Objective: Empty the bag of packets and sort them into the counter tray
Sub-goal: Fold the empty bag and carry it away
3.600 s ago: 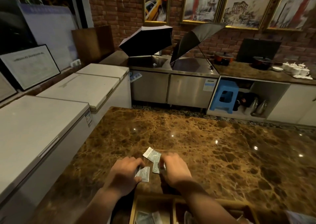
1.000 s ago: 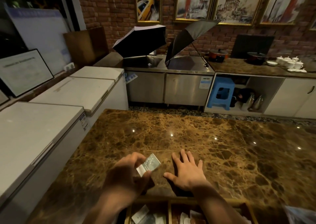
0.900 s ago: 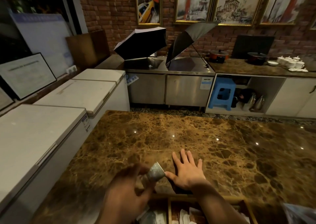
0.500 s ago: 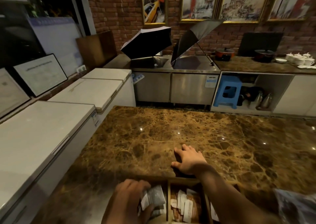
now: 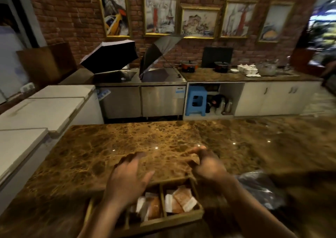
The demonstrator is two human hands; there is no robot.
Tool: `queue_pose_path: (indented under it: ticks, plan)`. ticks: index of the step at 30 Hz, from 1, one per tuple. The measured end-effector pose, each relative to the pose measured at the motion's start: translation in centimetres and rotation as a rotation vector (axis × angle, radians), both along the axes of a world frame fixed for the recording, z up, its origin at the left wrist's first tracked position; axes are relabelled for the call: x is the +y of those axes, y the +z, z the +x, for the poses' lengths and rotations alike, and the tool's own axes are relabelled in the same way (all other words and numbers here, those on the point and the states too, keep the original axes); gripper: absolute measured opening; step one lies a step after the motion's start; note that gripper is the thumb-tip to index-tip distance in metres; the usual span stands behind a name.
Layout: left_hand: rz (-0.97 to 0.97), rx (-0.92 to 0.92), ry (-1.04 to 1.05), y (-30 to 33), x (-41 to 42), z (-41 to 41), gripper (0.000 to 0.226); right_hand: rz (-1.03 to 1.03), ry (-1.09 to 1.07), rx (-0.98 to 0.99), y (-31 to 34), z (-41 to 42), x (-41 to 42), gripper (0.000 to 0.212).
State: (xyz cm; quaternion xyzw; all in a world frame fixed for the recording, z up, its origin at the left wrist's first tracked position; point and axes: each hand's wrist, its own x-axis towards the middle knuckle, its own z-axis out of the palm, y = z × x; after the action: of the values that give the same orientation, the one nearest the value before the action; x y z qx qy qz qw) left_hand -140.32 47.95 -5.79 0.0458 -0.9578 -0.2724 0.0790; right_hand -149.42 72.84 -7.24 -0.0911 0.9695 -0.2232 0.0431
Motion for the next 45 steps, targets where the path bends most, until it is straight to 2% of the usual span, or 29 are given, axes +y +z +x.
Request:
queue_pose_path:
  ticks: [6,10,15,18,21,23,31,34,38,41,45]
  plan:
    - [-0.024,0.03,-0.249,0.1,9.4,-3.6,0.061,-0.011,-0.23,0.087,0.4,4.5,11.2,0.033]
    - [-0.041,-0.073,-0.34,-0.5,15.1,-4.5,0.059,-0.011,-0.378,0.11,-0.2,7.8,16.9,0.029]
    - [-0.084,-0.107,-0.482,-2.5,21.6,-3.4,0.064,0.045,-0.433,0.057,-2.5,10.3,21.5,0.045]
    - [-0.124,-0.139,-0.529,-4.7,23.8,-2.8,0.076,0.026,-0.435,0.01,-4.2,11.0,22.8,0.052]
    - [-0.197,-0.162,-0.526,-6.6,24.5,-2.5,0.089,-0.005,-0.426,-0.008,-6.1,11.1,23.4,0.059]
    - [-0.224,-0.185,-0.508,-7.5,25.1,-2.5,0.09,-0.025,-0.416,-0.013,-7.1,10.9,24.0,0.063]
    - [-0.259,-0.181,-0.46,-9.7,25.4,-3.2,0.076,-0.078,-0.373,0.08,-8.5,9.5,24.2,0.045]
    - [-0.281,-0.188,-0.475,-10.1,25.2,-3.5,0.071,-0.036,-0.364,0.08,-9.1,9.0,24.2,0.04]
    - [-0.291,-0.177,-0.499,-10.0,24.9,-3.7,0.053,0.007,-0.374,0.089,-9.2,8.8,24.0,0.031]
    - [-0.235,-0.128,-0.486,-9.3,24.6,-4.0,0.042,0.029,-0.358,0.102,-8.8,8.6,23.8,0.029]
    - [-0.135,-0.092,-0.445,-7.6,24.2,-4.8,0.043,-0.006,-0.362,0.127,-7.7,8.2,24.0,0.026]
